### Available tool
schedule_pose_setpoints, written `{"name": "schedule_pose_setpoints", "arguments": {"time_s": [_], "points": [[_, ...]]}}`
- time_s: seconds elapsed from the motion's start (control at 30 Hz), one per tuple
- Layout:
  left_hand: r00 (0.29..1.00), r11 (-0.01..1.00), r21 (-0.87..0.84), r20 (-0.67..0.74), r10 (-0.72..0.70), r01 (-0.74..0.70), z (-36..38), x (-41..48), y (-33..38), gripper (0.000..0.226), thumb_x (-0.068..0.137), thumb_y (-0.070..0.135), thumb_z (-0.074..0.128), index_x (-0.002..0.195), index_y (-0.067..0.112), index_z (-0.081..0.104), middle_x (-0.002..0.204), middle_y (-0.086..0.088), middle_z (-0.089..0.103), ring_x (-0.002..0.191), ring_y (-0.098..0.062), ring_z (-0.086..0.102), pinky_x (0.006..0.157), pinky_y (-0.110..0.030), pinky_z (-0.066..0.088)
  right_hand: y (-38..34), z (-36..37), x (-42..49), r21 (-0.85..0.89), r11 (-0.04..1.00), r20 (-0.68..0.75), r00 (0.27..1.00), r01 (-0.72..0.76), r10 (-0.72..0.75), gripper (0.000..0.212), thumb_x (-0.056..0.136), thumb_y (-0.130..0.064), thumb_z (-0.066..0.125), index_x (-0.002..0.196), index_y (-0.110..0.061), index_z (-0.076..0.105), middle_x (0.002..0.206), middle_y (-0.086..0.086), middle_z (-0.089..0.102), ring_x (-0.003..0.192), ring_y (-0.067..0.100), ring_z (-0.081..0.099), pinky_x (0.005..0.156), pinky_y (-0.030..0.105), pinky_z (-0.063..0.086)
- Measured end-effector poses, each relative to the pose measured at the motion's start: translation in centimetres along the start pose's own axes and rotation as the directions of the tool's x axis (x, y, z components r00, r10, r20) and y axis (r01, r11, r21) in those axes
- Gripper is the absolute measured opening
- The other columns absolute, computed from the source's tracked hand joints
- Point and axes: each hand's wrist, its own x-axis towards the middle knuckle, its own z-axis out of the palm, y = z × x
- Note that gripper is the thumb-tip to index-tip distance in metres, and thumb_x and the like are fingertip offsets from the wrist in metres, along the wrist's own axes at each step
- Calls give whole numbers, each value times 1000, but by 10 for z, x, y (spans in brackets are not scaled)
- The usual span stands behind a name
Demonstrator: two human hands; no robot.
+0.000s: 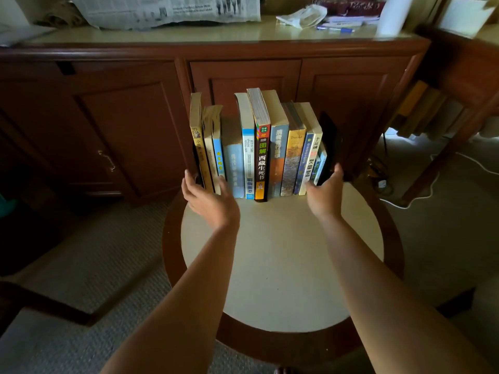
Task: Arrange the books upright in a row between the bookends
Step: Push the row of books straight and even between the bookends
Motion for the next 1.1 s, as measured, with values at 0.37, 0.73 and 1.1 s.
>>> {"name": "schedule_pose_setpoints", "arguments": {"time_s": [0.37, 0.73, 1.1], "points": [[527, 534, 179, 578, 623, -827, 14, 37, 81, 64, 103, 16, 54, 161, 8, 29, 166, -14, 33, 157, -32, 24, 130, -50, 8, -94, 2, 1, -444, 518, 195, 642, 732, -741, 67, 86, -20, 77, 147, -19, 50, 155, 9, 45, 147, 34, 35, 119, 63, 25], [478, 383, 287, 563, 674, -878, 9, 60, 82, 57, 101, 27, 65, 154, 18, 48, 155, -3, 54, 143, -30, 51, 118, -58, 33, -93, 16, 10, -425, 535, 182, 648, 730, -740, 69, 86, -18, 80, 148, -22, 50, 145, 8, 59, 141, 30, 47, 116, 63, 29], [420, 313, 281, 616, 666, -907, -8, 64, 99, 55, 94, 8, 58, 148, 13, 55, 149, -7, 59, 143, -33, 49, 119, -57, 34, -107, 15, 0, -464, 559, 195, 695, 687, -693, 67, 84, -16, 78, 145, -23, 50, 151, 10, 50, 144, 35, 40, 118, 68, 22]]}}
